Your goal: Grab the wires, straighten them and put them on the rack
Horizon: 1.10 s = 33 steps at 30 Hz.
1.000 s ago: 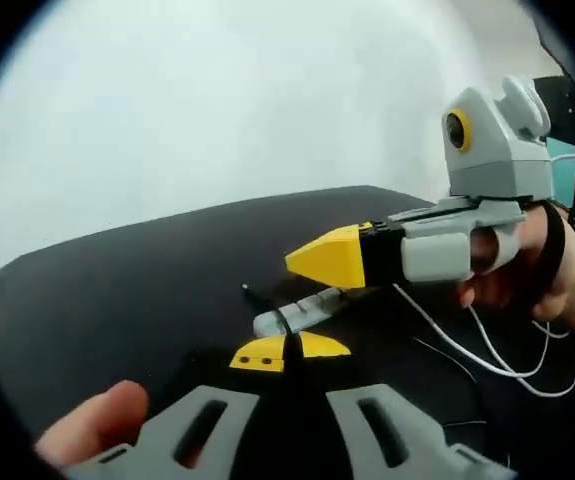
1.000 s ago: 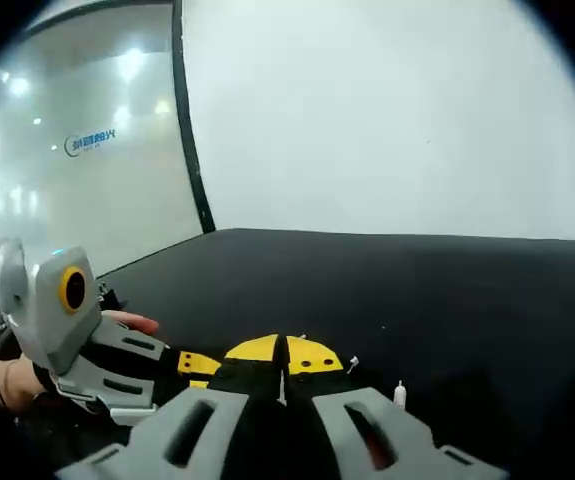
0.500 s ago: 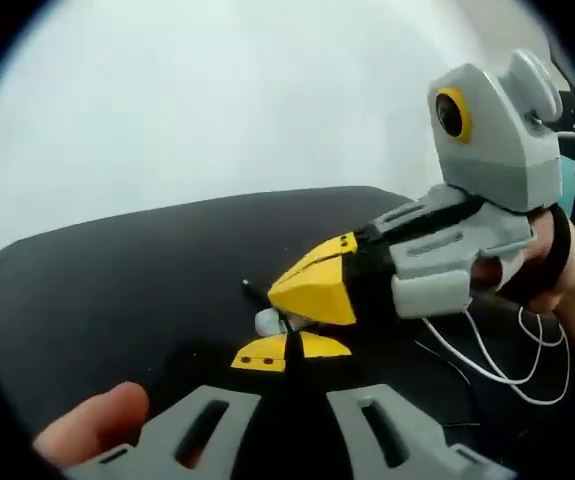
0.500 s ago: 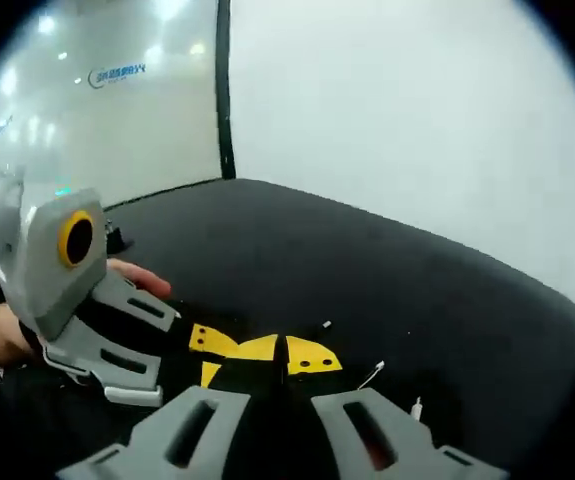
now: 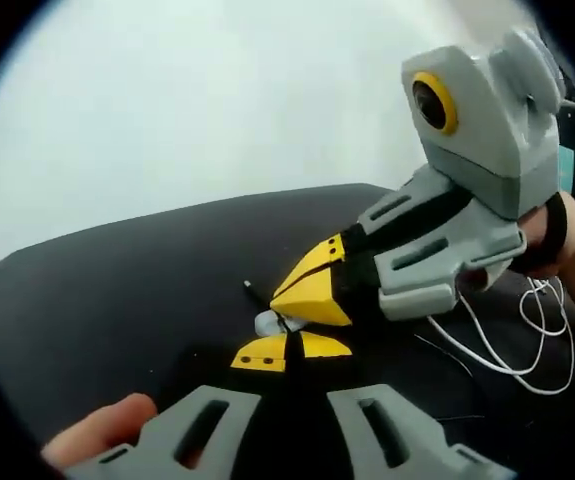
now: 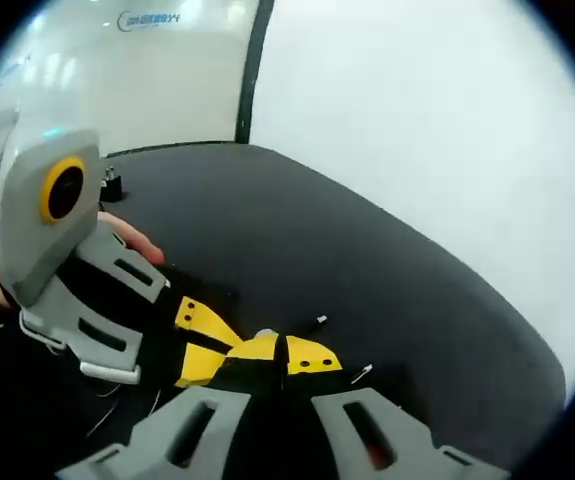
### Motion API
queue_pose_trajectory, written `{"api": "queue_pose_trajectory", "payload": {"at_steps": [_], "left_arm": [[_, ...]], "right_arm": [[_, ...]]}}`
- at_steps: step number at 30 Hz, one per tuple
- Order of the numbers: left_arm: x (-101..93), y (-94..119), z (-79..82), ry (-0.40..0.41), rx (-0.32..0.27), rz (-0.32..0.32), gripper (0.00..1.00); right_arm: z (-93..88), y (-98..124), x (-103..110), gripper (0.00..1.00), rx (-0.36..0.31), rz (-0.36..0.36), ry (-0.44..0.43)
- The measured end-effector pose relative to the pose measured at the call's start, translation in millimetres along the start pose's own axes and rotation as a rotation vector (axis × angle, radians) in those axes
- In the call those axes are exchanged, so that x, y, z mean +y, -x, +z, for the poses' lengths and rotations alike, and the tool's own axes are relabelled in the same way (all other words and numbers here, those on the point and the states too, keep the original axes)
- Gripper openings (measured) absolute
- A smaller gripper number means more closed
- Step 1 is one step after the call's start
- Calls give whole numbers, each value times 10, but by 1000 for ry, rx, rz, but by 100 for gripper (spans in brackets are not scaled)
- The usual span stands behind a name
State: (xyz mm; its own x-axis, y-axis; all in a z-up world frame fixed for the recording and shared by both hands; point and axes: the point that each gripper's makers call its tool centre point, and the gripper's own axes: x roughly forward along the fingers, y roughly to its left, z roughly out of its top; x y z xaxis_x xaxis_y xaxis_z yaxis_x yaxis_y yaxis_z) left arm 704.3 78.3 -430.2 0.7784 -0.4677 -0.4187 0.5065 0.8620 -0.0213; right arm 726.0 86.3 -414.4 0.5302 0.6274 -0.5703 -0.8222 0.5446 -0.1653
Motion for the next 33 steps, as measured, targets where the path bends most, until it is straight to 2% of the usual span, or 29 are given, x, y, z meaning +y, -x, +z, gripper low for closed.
{"api": "queue_pose_trajectory", "payload": {"at_steps": [4,5,6,8,10,12,13,14,15,17,18,19,20,21,22,23,24,25,26,27,28,29,31,33], "left_arm": [[-27,-3,-3,-28,-12,3,3],[-32,-3,-2,-43,-20,4,3],[-42,0,0,-64,-31,-1,3],[-48,2,14,-128,-51,-5,4],[-57,23,-3,-125,-54,-1,8],[-62,61,1,-91,-46,-9,20],[-82,80,14,-77,-44,-27,30],[-153,104,66,-57,-66,-74,35],[-176,127,106,-49,-81,-98,36],[-213,228,245,2,-126,-168,27],[-198,267,301,41,-149,-190,23],[-79,286,365,116,-178,-167,18],[-25,284,383,137,-192,-152,12],[13,260,341,129,-182,-150,8],[57,225,248,115,-139,-128,6],[44,187,105,80,-65,-136,5],[45,167,35,67,-15,-137,6],[41,145,19,80,-3,-134,6],[43,140,68,109,-23,-138,7],[21,143,125,144,-48,-152,9],[-11,149,153,161,-57,-170,12],[-34,156,148,161,-54,-178,12],[-66,140,115,147,-43,-179,12],[-59,122,58,133,-27,-170,9]], "right_arm": [[-22,-34,12,0,114,12,86],[-29,-31,15,0,137,14,85],[-28,-34,16,0,151,18,74],[-31,-36,25,0,158,20,109],[-38,-20,29,0,148,16,83],[-40,-24,21,0,109,13,29],[-42,-17,15,0,95,16,10],[-47,-14,11,0,88,14,8],[-50,-7,18,0,82,12,11],[-12,26,9,0,39,35,21],[34,98,-15,0,-11,59,-26],[105,203,-62,0,-76,77,-118],[193,328,-138,0,-145,88,-225],[283,451,-240,0,-205,87,-315],[349,549,-352,0,-244,74,-358],[372,597,-458,0,-250,46,-322],[357,603,-546,0,-223,10,-212],[312,624,-565,0,-186,-3,-123],[211,617,-456,4,-111,15,-31],[141,599,-409,10,-62,28,11],[110,552,-480,16,-27,34,21],[23,510,-452,17,31,32,40],[5,474,-458,9,26,2,111],[31,444,-483,8,7,-35,86]]}}
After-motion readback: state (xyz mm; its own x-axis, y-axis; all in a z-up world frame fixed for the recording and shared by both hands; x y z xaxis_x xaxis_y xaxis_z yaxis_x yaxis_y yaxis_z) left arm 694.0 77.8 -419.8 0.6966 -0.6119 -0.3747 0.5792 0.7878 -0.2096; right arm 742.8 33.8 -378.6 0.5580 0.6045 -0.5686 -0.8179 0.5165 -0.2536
